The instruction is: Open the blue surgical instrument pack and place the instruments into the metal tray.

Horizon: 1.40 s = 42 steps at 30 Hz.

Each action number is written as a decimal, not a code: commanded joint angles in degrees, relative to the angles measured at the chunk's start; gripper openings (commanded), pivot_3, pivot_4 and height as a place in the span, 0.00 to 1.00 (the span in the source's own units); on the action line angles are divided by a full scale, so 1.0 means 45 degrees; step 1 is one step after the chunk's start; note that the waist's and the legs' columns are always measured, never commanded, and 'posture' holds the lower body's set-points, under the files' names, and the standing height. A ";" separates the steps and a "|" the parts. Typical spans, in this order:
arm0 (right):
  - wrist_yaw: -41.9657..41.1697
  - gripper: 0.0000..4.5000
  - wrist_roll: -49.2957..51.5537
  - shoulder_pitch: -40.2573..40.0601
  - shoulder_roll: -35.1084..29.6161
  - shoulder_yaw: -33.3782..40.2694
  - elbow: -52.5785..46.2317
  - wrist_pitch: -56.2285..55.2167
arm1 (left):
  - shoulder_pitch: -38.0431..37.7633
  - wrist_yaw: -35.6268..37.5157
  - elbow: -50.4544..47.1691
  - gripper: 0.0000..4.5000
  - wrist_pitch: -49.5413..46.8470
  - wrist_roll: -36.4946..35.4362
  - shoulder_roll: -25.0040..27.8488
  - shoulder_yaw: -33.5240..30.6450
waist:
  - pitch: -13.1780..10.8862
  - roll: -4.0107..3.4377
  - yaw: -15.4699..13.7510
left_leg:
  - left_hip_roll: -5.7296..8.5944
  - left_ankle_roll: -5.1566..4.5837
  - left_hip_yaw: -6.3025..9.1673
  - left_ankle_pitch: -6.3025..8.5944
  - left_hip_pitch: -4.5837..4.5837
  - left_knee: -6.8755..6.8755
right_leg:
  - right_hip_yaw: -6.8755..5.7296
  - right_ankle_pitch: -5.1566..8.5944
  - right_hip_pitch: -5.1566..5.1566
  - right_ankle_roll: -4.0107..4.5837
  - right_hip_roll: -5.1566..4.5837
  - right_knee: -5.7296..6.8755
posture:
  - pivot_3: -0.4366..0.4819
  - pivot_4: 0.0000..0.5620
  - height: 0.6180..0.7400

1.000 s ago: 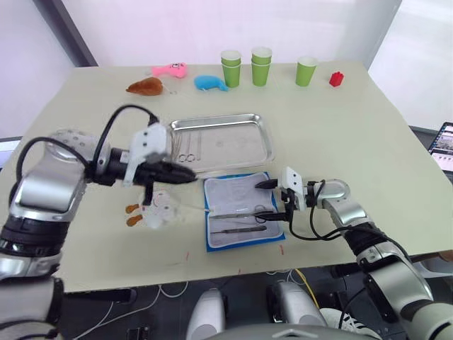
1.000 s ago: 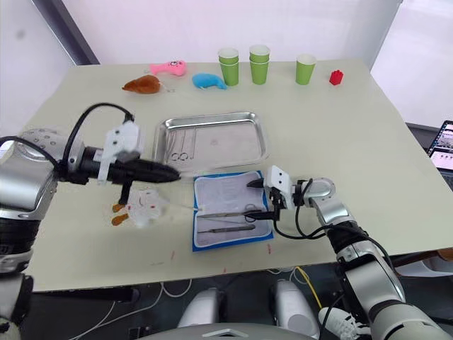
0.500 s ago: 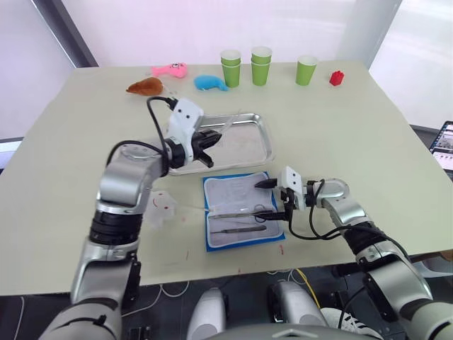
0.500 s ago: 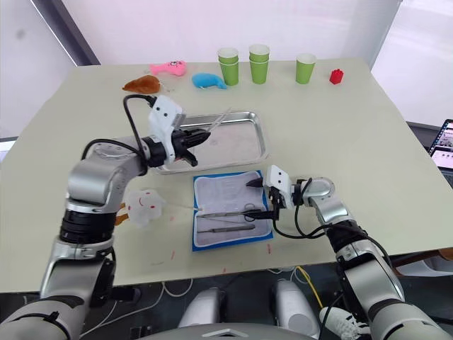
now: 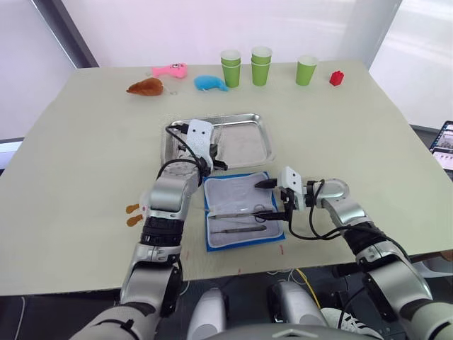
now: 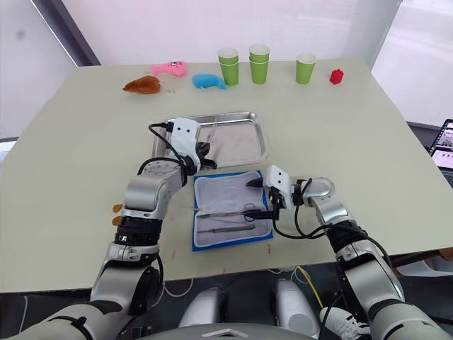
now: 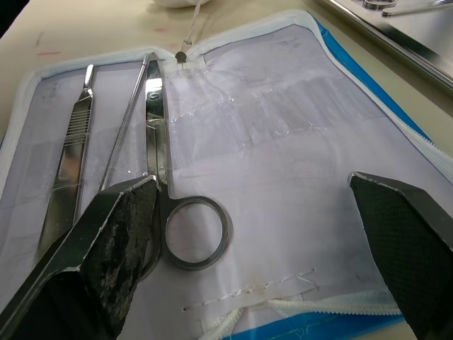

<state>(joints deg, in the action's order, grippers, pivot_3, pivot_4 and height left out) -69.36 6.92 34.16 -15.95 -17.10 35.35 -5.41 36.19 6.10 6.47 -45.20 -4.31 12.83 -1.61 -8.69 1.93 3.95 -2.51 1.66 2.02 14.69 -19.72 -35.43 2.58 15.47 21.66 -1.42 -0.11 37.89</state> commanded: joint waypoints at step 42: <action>0.0421 1.00 -0.1343 -0.0555 -0.0213 -0.0763 0.2008 0.0381 | 0.0135 -0.0593 -0.0503 0.41 0.1116 -0.0404 -0.0610 -0.1185 | -0.0001 -0.0003 0.0002 | 0.0013 0.0039 0.0009 -0.0019 0.0001 0.0000 | -0.0003 -0.0010 -0.0003 -0.0017 -0.0008 0.0003 | 0.48 0.27 1.00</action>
<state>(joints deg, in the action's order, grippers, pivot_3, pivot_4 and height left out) -69.53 6.93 34.88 -15.81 -17.11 37.00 -6.62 37.16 0.82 8.08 -42.18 -4.89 9.14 -7.66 -8.70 1.92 3.95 -2.45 1.84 2.07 14.61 -19.72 -35.44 2.56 15.43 21.65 -1.49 -0.14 37.90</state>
